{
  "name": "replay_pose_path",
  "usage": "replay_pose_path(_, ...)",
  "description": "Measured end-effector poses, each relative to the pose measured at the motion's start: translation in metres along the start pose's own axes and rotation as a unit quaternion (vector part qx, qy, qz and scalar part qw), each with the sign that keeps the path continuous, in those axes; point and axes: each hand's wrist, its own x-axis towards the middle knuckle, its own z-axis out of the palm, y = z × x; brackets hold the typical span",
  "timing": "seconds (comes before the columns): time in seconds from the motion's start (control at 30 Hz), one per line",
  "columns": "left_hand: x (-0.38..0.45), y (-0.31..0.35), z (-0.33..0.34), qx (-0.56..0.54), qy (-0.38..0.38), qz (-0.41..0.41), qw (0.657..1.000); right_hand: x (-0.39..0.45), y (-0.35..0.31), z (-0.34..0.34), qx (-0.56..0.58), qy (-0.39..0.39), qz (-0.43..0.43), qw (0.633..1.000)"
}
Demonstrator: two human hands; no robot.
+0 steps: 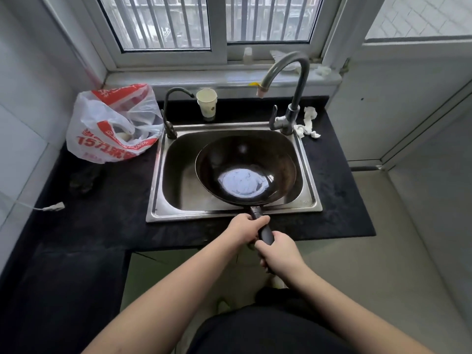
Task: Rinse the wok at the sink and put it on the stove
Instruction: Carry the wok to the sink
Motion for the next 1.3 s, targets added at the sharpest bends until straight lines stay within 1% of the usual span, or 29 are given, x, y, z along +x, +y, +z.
replay_pose_path(0.17,0.022,0.014,0.011,-0.015,0.014,-0.041,0.999,0.029,-0.005,-0.021,-0.006,-0.032,0.022,0.999)
replay_pose_path(0.3,0.04,0.025,0.019,-0.007,0.033,-0.066,0.997,0.053,-0.01,-0.032,0.001,-0.061,0.037,0.997)
replay_pose_path(0.4,0.051,0.031,0.024,-0.035,0.032,-0.096,0.994,0.068,-0.012,-0.039,0.008,-0.083,0.05,0.995)
replay_pose_path(0.53,0.06,0.038,0.029,-0.025,0.045,-0.117,0.992,0.085,-0.012,-0.047,0.015,-0.102,0.063,0.993)
replay_pose_path(0.63,0.065,0.042,0.029,0.005,0.047,-0.127,0.991,0.097,-0.011,-0.049,0.015,-0.108,0.07,0.992)
replay_pose_path(0.73,0.072,0.044,0.028,0.038,0.039,-0.13,0.99,0.104,-0.009,-0.048,0.013,-0.109,0.077,0.991)
replay_pose_path(0.9,0.072,0.052,0.022,0.133,0.019,-0.124,0.983,0.106,-0.01,-0.047,-0.002,-0.114,0.086,0.99)
replay_pose_path(0.97,0.071,0.051,0.019,0.166,0.022,-0.118,0.979,0.105,-0.009,-0.042,0.002,-0.116,0.086,0.99)
replay_pose_path(1.07,0.069,0.045,0.013,0.168,0.025,-0.113,0.979,0.103,-0.009,-0.034,0.026,-0.123,0.094,0.988)
replay_pose_path(1.13,0.065,0.041,0.008,0.153,0.012,-0.12,0.981,0.101,-0.008,-0.03,0.049,-0.137,0.088,0.985)
replay_pose_path(1.2,0.063,0.036,0.001,0.147,0.002,-0.127,0.981,0.096,-0.007,-0.024,0.084,-0.167,0.067,0.98)
replay_pose_path(1.3,0.059,0.032,-0.008,0.166,0.007,-0.113,0.98,0.088,-0.005,-0.019,0.132,-0.216,0.04,0.967)
